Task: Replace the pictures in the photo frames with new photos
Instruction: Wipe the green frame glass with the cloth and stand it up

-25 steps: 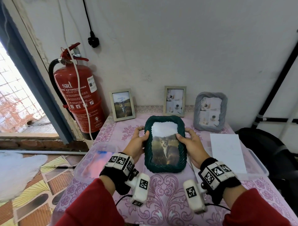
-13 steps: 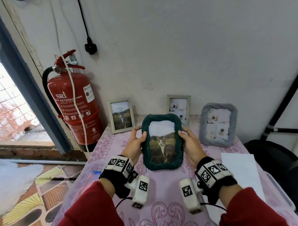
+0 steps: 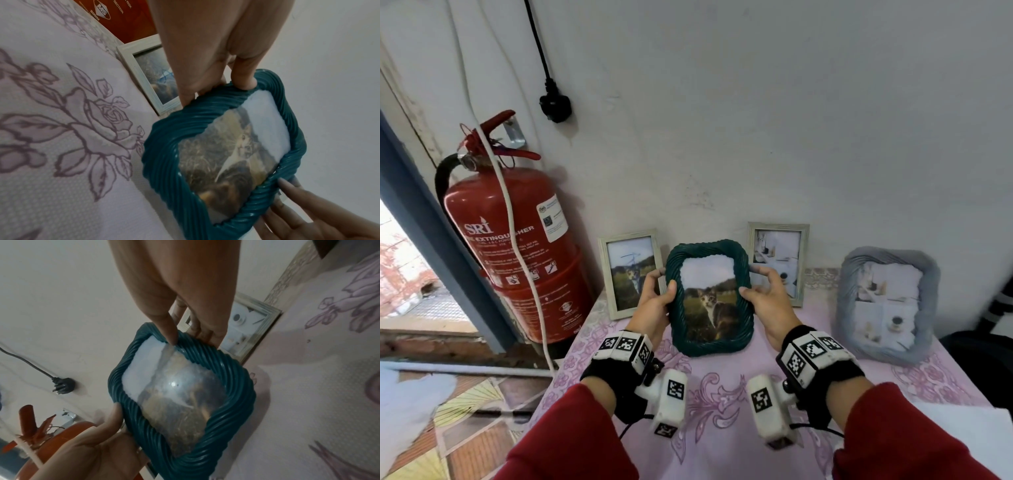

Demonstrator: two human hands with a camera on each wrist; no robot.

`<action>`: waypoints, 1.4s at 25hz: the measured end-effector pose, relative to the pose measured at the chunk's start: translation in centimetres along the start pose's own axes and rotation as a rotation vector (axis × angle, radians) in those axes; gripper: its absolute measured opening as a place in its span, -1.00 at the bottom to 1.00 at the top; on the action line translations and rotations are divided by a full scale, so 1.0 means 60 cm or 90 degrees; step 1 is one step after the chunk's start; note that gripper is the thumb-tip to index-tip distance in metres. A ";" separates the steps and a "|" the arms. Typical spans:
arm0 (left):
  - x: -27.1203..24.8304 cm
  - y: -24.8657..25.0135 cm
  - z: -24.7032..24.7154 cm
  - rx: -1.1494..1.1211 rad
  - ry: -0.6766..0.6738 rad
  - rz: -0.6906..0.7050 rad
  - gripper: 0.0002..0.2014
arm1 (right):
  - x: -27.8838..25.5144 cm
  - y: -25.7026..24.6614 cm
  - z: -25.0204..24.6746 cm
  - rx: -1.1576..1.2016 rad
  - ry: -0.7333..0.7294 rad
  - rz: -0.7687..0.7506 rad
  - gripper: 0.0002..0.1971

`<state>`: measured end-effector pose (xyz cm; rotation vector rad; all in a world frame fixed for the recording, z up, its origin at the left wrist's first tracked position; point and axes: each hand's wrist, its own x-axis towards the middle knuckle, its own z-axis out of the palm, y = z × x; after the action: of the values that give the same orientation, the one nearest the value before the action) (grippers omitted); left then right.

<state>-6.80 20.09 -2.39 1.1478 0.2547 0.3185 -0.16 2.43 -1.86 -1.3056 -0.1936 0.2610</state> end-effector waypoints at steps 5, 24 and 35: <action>0.021 -0.010 0.000 -0.008 -0.012 -0.012 -0.73 | 0.029 0.020 -0.007 -0.037 0.006 -0.009 -0.64; -0.003 -0.006 -0.018 0.314 0.047 -0.021 -0.67 | -0.002 0.008 -0.019 -0.296 0.004 -0.009 -0.56; 0.002 0.096 -0.096 0.379 0.097 0.054 -0.70 | -0.012 -0.074 0.120 -0.607 0.011 -0.368 -0.77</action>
<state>-9.44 27.16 0.64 1.7263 0.4539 0.4208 -2.55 7.82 4.28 -2.1107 -0.7260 -0.3939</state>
